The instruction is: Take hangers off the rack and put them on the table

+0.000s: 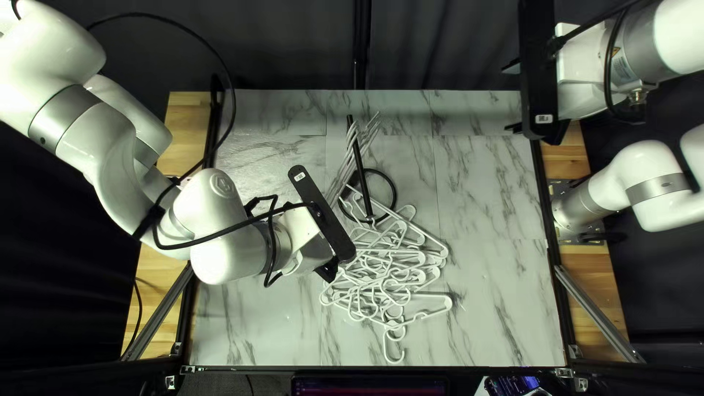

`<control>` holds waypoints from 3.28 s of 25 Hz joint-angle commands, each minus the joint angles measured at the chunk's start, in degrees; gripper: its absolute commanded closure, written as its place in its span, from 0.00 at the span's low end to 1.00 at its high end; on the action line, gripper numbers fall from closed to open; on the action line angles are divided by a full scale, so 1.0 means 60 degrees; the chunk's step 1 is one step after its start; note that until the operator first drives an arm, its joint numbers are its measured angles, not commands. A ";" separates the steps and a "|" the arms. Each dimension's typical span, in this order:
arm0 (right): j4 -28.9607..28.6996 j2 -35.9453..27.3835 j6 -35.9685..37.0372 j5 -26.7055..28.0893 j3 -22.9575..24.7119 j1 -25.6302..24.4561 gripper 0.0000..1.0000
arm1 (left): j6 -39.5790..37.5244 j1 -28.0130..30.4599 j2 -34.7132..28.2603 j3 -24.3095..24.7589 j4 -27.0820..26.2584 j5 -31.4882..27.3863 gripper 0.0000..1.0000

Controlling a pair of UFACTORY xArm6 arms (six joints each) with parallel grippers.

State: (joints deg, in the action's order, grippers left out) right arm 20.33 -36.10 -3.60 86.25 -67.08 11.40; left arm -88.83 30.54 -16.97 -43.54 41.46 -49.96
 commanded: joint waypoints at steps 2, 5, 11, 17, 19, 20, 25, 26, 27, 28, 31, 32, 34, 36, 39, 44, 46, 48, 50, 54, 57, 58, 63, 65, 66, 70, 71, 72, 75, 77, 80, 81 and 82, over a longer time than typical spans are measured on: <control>0.0000 0.0000 0.0000 0.0000 0.0000 0.0000 0.00 | -0.0092 -0.0019 0.0041 0.0028 0.0004 0.0000 0.00; 0.0000 0.0000 0.0000 0.0000 0.0000 0.0000 0.00 | -0.0086 -0.0130 -0.0017 0.0160 -0.0012 0.0089 0.00; 0.0000 0.0000 0.0000 0.0000 0.0000 0.0000 0.00 | 0.0003 -0.0394 -0.0127 0.0370 -0.0087 0.0244 0.00; 0.0000 0.0000 0.0000 0.0000 0.0000 0.0000 0.00 | 0.0116 -0.0574 -0.0210 0.0458 -0.0137 0.0266 0.00; 0.0000 0.0000 0.0000 0.0000 0.0000 0.0000 0.00 | 0.0093 -0.0580 -0.0191 0.0452 -0.0108 0.0255 0.00; 0.0000 0.0000 0.0000 0.0000 0.0000 0.0000 0.00 | 0.0077 -0.0580 -0.0176 0.0448 -0.0087 0.0253 0.00; 0.0000 0.0000 0.0000 0.0000 0.0000 0.0000 0.00 | 0.0018 -0.0600 -0.0146 0.0484 0.0018 0.0254 0.10; 0.0000 0.0000 0.0000 0.0000 0.0000 0.0000 0.00 | 0.0017 -0.0609 -0.0156 0.0502 0.0036 0.0253 0.13; 0.0000 0.0000 0.0000 0.0000 0.0000 0.0000 0.00 | 0.0018 -0.0614 -0.0171 0.0520 0.0054 0.0242 0.18; 0.0000 0.0000 0.0000 0.0000 0.0000 0.0000 0.00 | 0.0022 -0.0614 -0.0187 0.0533 0.0062 0.0228 0.18; 0.0000 0.0000 0.0000 0.0000 0.0000 0.0000 0.00 | 0.0082 -0.0611 -0.0310 0.0591 0.0070 0.0122 0.26; 0.0000 0.0000 0.0000 0.0000 0.0000 0.0000 0.00 | 0.0098 -0.0599 -0.0348 0.0606 0.0072 0.0076 0.28; 0.0000 0.0000 0.0000 0.0000 0.0000 0.0000 0.00 | 0.0118 -0.0560 -0.0399 0.0612 0.0078 -0.0019 0.57; 0.0000 0.0000 0.0000 0.0000 0.0000 0.0000 0.00 | 0.0128 -0.0519 -0.0411 0.0603 0.0091 -0.0097 0.88; 0.0000 0.0000 0.0000 0.0000 0.0000 0.0000 0.00 | 0.0101 -0.0483 -0.0432 0.0639 0.0141 -0.0161 0.94; 0.0000 0.0000 0.0000 0.0000 0.0000 0.0000 0.00 | 0.0135 -0.0472 -0.0586 0.0730 0.0166 -0.0284 1.00; 0.0000 0.0000 0.0000 0.0000 0.0000 0.0000 0.00 | 0.0161 -0.0463 -0.0638 0.0741 0.0166 -0.0340 1.00; 0.0000 0.0000 0.0000 0.0000 0.0000 0.0000 0.00 | 0.0192 -0.0420 -0.0710 0.0739 0.0166 -0.0439 1.00; 0.0000 0.0000 0.0000 0.0000 0.0000 0.0000 0.00 | 0.0226 -0.0311 -0.0776 0.0679 0.0166 -0.0607 1.00; 0.0000 0.0000 0.0000 0.0000 0.0000 0.0000 0.00 | 0.0187 -0.0027 -0.0744 0.0508 0.0230 -0.0841 1.00; 0.0000 0.0000 0.0000 0.0000 0.0000 0.0000 0.00 | 0.0087 0.0265 -0.0600 0.0321 0.0290 -0.0973 1.00; 0.0000 0.0000 0.0000 0.0000 0.0000 0.0000 0.00 | 0.0070 0.0331 -0.0576 0.0282 0.0302 -0.1006 1.00; 0.0000 0.0000 0.0000 0.0000 0.0000 0.0000 0.00 | 0.0153 0.0785 -0.0422 -0.0016 0.0380 -0.1375 1.00; 0.0000 0.0000 0.0000 0.0000 0.0000 0.0000 0.00 | 0.0188 0.0848 -0.0434 0.0023 0.0420 -0.1398 1.00; 0.0000 0.0000 0.0000 0.0000 0.0000 0.0000 0.00 | 0.0176 0.0873 -0.0432 0.0054 0.0438 -0.1384 1.00; 0.0000 0.0000 0.0000 0.0000 0.0000 0.0000 0.00 | 0.0143 0.0969 -0.0321 0.0118 0.0469 -0.1237 1.00; 0.0000 0.0000 0.0000 0.0000 0.0000 0.0000 0.00 | 0.0159 0.0997 -0.0274 0.0115 0.0464 -0.1186 1.00; 0.0000 0.0000 0.0000 0.0000 0.0000 0.0000 0.00 | 0.0172 0.1039 -0.0216 0.0106 0.0460 -0.1139 1.00; 0.0000 0.0000 0.0000 0.0000 0.0000 0.0000 0.00 | 0.0261 0.1166 -0.0023 0.0075 0.0510 -0.0940 1.00; 0.0000 0.0000 0.0000 0.0000 0.0000 0.0000 0.00 | 0.0425 0.1272 0.0188 -0.0063 0.0530 -0.0889 1.00; 0.0000 0.0000 0.0000 0.0000 0.0000 0.0000 0.00 | 0.0642 0.1421 0.0355 -0.0185 0.0569 -0.0883 1.00; 0.0000 0.0000 0.0000 0.0000 0.0000 0.0000 0.00 | 0.0672 0.1462 0.0373 -0.0200 0.0575 -0.0894 1.00; 0.0000 0.0000 0.0000 0.0000 0.0000 0.0000 0.00 | 0.0761 0.1546 0.0424 -0.0251 0.0584 -0.0932 1.00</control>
State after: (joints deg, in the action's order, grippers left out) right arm 20.33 -36.10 -3.60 86.25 -67.08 11.40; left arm -85.10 39.11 -14.92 -44.61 44.83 -55.35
